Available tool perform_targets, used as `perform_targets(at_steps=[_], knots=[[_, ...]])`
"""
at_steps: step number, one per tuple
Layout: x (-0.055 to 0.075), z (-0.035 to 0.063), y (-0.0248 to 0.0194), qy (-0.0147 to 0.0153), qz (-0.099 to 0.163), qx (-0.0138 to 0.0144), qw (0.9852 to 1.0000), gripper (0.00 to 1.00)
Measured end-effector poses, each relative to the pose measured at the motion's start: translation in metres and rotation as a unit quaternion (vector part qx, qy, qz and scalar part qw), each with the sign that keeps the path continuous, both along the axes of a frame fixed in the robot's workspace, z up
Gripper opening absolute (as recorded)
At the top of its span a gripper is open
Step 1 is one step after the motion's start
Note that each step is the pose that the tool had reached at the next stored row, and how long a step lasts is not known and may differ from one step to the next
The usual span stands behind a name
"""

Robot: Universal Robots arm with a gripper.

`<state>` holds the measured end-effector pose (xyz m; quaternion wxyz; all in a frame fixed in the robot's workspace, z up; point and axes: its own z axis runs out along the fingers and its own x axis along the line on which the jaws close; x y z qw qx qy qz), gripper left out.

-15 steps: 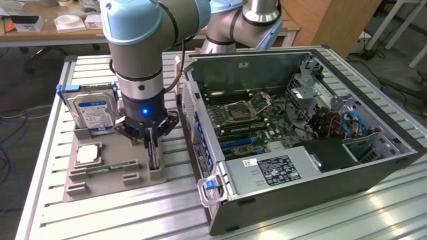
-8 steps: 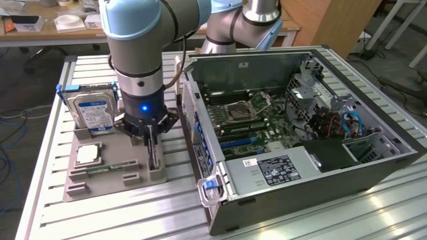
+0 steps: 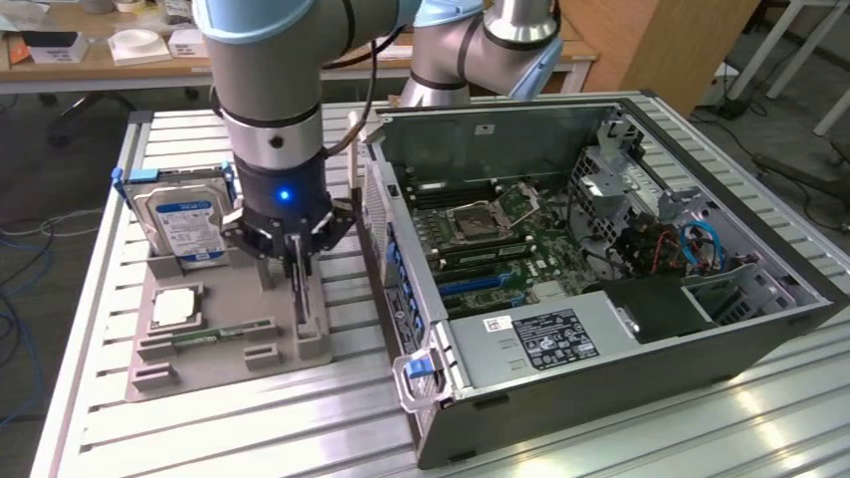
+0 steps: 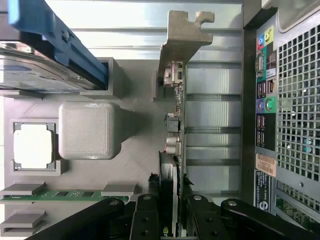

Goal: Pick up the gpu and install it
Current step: 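Pick up the gpu and move the gpu toward the slot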

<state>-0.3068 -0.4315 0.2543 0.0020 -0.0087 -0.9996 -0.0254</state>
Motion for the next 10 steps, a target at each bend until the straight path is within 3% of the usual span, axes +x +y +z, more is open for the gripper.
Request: perform_targets(at_steps=[10], knots=[[0.000,0.0266,-0.0001,0.0000,0.000,0.0014,1.0000,0.27]])
